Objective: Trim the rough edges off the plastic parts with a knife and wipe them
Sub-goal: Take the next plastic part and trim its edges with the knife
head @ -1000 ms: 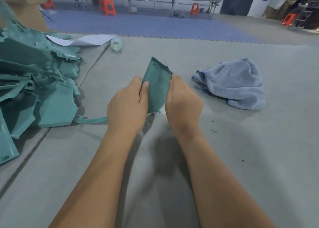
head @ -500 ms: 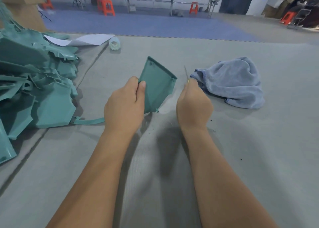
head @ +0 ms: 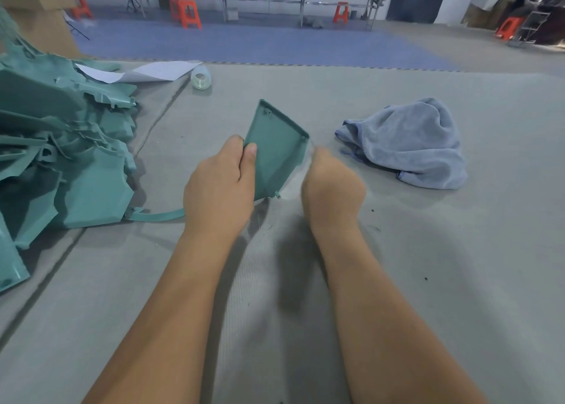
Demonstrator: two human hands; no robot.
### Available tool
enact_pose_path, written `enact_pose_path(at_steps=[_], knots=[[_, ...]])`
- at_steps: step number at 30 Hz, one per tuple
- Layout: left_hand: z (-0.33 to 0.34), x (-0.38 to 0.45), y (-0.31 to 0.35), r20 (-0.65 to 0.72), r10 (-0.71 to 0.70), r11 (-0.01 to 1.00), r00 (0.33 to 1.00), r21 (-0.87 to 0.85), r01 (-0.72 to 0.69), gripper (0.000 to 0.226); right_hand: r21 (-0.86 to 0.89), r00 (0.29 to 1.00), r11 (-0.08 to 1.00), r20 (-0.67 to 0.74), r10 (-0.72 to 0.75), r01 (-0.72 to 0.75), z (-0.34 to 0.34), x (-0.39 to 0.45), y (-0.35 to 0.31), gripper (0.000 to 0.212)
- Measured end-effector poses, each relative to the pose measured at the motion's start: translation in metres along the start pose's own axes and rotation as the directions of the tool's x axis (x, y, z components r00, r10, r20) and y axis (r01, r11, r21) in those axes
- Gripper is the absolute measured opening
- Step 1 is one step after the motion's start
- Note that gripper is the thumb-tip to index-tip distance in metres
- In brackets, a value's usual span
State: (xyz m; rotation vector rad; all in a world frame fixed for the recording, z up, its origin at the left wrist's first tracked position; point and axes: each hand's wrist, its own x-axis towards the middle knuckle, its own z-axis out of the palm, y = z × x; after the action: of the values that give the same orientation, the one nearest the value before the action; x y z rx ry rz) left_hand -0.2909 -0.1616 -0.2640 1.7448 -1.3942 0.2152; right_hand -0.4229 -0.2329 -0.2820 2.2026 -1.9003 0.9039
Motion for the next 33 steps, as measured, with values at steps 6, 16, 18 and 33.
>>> enact_pose_path(at_steps=[6,16,18,33], knots=[[-0.001,0.000,0.001,0.008,-0.015,1.000,1.000,-0.004,0.015,0.035,0.065,0.988,0.986,0.025,0.150,-0.151,-0.007,0.004,0.013,0.014],[-0.001,-0.001,0.002,0.008,-0.014,1.000,1.000,-0.007,0.014,0.035,0.954,0.919,-0.004,0.291,0.266,-0.301,-0.023,0.005,-0.031,0.025],[-0.001,-0.001,0.001,0.009,-0.011,1.000,1.000,0.001,0.011,0.035,0.831,0.822,-0.325,0.529,0.212,-0.451,-0.022,0.009,-0.025,0.027],[0.001,-0.001,-0.001,0.019,-0.012,1.000,1.000,-0.025,0.013,0.036,0.587,0.756,-0.589,0.652,-0.062,-0.555,-0.033,0.004,-0.035,0.032]])
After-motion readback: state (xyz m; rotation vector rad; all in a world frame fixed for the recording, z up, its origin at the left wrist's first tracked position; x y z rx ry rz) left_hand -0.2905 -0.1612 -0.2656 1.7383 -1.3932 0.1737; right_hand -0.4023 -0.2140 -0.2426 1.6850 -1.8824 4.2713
